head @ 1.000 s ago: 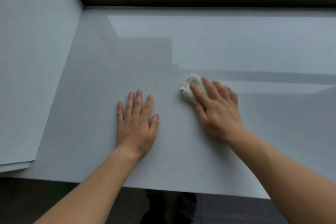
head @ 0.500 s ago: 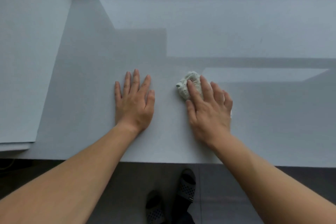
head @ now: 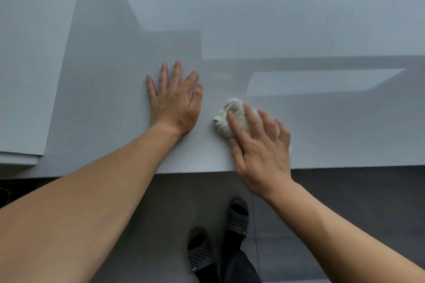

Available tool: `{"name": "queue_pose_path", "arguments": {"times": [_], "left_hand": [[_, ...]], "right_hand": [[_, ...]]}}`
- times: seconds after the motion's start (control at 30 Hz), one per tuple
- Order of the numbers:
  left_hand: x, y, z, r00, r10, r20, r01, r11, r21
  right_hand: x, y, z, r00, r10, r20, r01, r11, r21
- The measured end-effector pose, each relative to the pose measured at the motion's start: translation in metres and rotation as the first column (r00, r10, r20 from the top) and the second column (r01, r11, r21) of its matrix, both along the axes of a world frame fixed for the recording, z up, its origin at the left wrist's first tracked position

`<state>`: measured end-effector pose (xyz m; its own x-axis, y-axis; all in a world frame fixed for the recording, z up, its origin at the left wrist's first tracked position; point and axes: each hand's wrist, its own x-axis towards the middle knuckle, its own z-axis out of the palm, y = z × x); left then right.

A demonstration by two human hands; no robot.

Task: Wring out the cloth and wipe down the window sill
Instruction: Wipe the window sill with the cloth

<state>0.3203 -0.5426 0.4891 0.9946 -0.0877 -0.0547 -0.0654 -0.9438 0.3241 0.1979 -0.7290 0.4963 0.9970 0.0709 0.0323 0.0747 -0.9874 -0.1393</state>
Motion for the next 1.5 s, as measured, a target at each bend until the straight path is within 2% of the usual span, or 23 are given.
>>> {"name": "queue_pose_path", "arguments": {"times": [0.1, 0.17, 0.23, 0.3, 0.33, 0.37, 0.47, 0.53, 0.6, 0.7, 0.73, 0.77, 0.83, 0.9, 0.93, 1.0, 1.07, 1.13, 1.27, 1.33, 1.37, 1.47, 1.5], "left_hand": [[0.000, -0.002, 0.000, 1.000, -0.006, -0.011, 0.006, 1.000, 0.024], [-0.001, -0.002, -0.001, 1.000, -0.011, -0.023, 0.012, 0.999, 0.053], [-0.002, -0.004, -0.002, 0.999, -0.014, -0.035, 0.017, 0.997, 0.079], [-0.002, -0.006, -0.003, 0.999, -0.013, -0.032, 0.016, 0.996, 0.089], [-0.002, -0.007, -0.003, 1.000, -0.007, -0.025, 0.009, 0.996, 0.090], [-0.002, -0.009, -0.002, 1.000, 0.006, -0.016, -0.004, 0.996, 0.088], [0.004, -0.021, 0.002, 0.997, 0.079, 0.024, -0.080, 0.996, 0.039], [0.012, -0.036, 0.005, 0.994, 0.108, 0.033, -0.108, 0.994, -0.021], [0.023, -0.051, 0.005, 0.994, 0.112, 0.007, -0.111, 0.993, -0.048], [0.033, -0.061, 0.000, 0.987, 0.156, -0.032, -0.155, 0.988, 0.020], [0.033, -0.061, -0.002, 0.985, 0.173, -0.026, -0.172, 0.984, 0.040], [0.033, -0.061, -0.002, 0.982, 0.186, -0.022, -0.185, 0.982, 0.048], [0.031, -0.062, -0.001, 0.981, 0.194, -0.024, -0.192, 0.979, 0.066], [0.031, -0.063, 0.000, 0.981, 0.190, -0.032, -0.185, 0.977, 0.105], [0.031, -0.063, 0.000, 0.982, 0.187, -0.034, -0.182, 0.976, 0.118], [0.032, -0.062, 0.000, 0.982, 0.186, -0.030, -0.181, 0.975, 0.133], [0.031, -0.061, 0.000, 0.981, 0.191, -0.020, -0.187, 0.974, 0.130], [0.031, -0.061, 0.001, 0.980, 0.200, -0.001, -0.199, 0.973, 0.116], [0.031, -0.063, 0.001, 0.981, 0.193, -0.001, -0.191, 0.971, 0.146], [0.032, -0.063, 0.000, 0.981, 0.192, -0.015, -0.187, 0.969, 0.163], [0.032, -0.063, 0.000, 0.981, 0.191, -0.017, -0.185, 0.968, 0.169], [0.033, -0.065, 0.001, 0.981, 0.194, -0.018, -0.188, 0.968, 0.166], [0.034, -0.065, 0.001, 0.980, 0.198, -0.015, -0.193, 0.969, 0.153]], "right_hand": [[-0.020, -0.014, -0.004, 0.963, 0.268, -0.039, -0.269, 0.963, -0.022], [-0.005, -0.040, -0.003, 0.958, 0.277, -0.075, -0.281, 0.959, -0.044], [0.020, -0.064, 0.000, 0.992, 0.081, -0.093, -0.086, 0.995, -0.043], [0.040, -0.076, 0.002, 0.985, -0.139, -0.105, 0.139, 0.990, -0.005], [0.043, -0.072, 0.002, 0.978, -0.184, -0.097, 0.185, 0.983, -0.003], [0.040, -0.065, 0.000, 0.984, -0.158, -0.080, 0.158, 0.987, -0.011], [0.020, -0.057, -0.002, 0.985, 0.164, -0.061, -0.166, 0.985, -0.038], [0.032, -0.077, 0.000, 0.961, 0.260, -0.094, -0.265, 0.964, -0.038], [0.063, -0.100, 0.001, 0.981, 0.167, -0.100, -0.173, 0.984, -0.049], [0.109, -0.104, 0.001, 0.984, -0.142, -0.109, 0.143, 0.990, 0.002], [0.116, -0.095, 0.000, 0.976, -0.192, -0.106, 0.193, 0.981, 0.008], [0.114, -0.085, -0.001, 0.981, -0.167, -0.094, 0.169, 0.986, 0.007], [0.103, -0.075, -0.003, 0.997, 0.052, -0.066, -0.052, 0.999, -0.012], [0.106, -0.089, 0.001, 0.963, 0.249, -0.100, -0.251, 0.968, -0.010], [0.120, -0.101, 0.002, 0.955, 0.279, -0.103, -0.281, 0.960, -0.002], [0.155, -0.118, 0.002, 0.980, 0.165, -0.111, -0.165, 0.986, 0.011], [0.182, -0.116, 0.003, 0.990, -0.064, -0.126, 0.070, 0.997, 0.040], [0.187, -0.096, 0.001, 0.985, -0.138, -0.101, 0.142, 0.989, 0.031], [0.167, -0.086, -0.001, 0.970, 0.236, -0.061, -0.235, 0.972, 0.020], [0.187, -0.105, -0.001, 0.957, 0.283, -0.062, -0.283, 0.959, 0.008], [0.203, -0.113, -0.002, 0.969, 0.238, -0.068, -0.239, 0.971, -0.002], [0.242, -0.113, -0.001, 0.993, -0.071, -0.095, 0.074, 0.997, 0.027], [0.244, -0.102, 0.000, 0.988, -0.126, -0.091, 0.129, 0.991, 0.028]]}}
